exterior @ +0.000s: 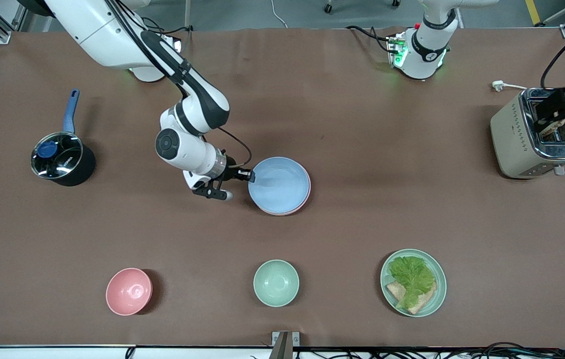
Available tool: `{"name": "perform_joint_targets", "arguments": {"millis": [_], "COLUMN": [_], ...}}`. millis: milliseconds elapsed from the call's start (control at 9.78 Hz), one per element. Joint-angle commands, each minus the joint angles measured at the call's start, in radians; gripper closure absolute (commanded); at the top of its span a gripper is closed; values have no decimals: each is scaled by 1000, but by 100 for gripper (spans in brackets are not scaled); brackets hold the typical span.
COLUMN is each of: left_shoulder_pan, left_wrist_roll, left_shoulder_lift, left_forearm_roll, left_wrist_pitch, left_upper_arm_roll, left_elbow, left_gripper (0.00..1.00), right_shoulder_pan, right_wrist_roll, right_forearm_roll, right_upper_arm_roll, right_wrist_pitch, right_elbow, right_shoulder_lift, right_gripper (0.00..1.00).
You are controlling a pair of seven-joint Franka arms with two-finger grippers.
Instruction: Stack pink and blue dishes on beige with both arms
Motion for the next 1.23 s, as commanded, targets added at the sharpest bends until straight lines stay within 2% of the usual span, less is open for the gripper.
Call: {"name": "perform_joint_targets", "arguments": {"millis": [0, 205, 307, 409, 614, 818, 920, 1125], "left_shoulder_pan": [5, 3, 3, -11, -15, -31, -25, -21], "left_wrist_roll": [4, 3, -5, -29, -34, -36, -37, -37], "left_shoulder_lift": [12, 17, 14, 0, -14, -14, -14, -9], "left_forearm_roll": [-12, -20, -20, -35, -58, -55, -54, -43], "left_wrist_pitch": [-16, -27, -30, -45, -48, -48, -48, -45], "left_upper_arm_roll": [5, 5, 9, 43, 57, 58, 57, 51], "left_elbow": [-7, 19, 19, 4, -2, -6, -6, -6], "left_gripper": [0, 0, 0, 0, 0, 0, 0, 0], "right_shoulder_pan": [-35, -134, -178, -180, -173, -154, -151, -165], "right_wrist_roll": [5, 14, 11, -1, -108, -256, -336, -403], "right_forearm_roll": [-147, -409, -457, -458, -430, -317, -306, -287], "right_upper_arm_roll": [-107, -129, -140, -221, -324, -455, -511, -536], "right_wrist_pitch": [-193, -410, -494, -550, -683, -833, -887, -1040], "right_elbow": [-27, 19, 68, 124, 224, 304, 344, 489], "right_shoulder_lift": [-211, -357, -410, -450, -493, -537, -549, -539], "right_gripper": [0, 0, 0, 0, 0, 0, 0, 0]}}
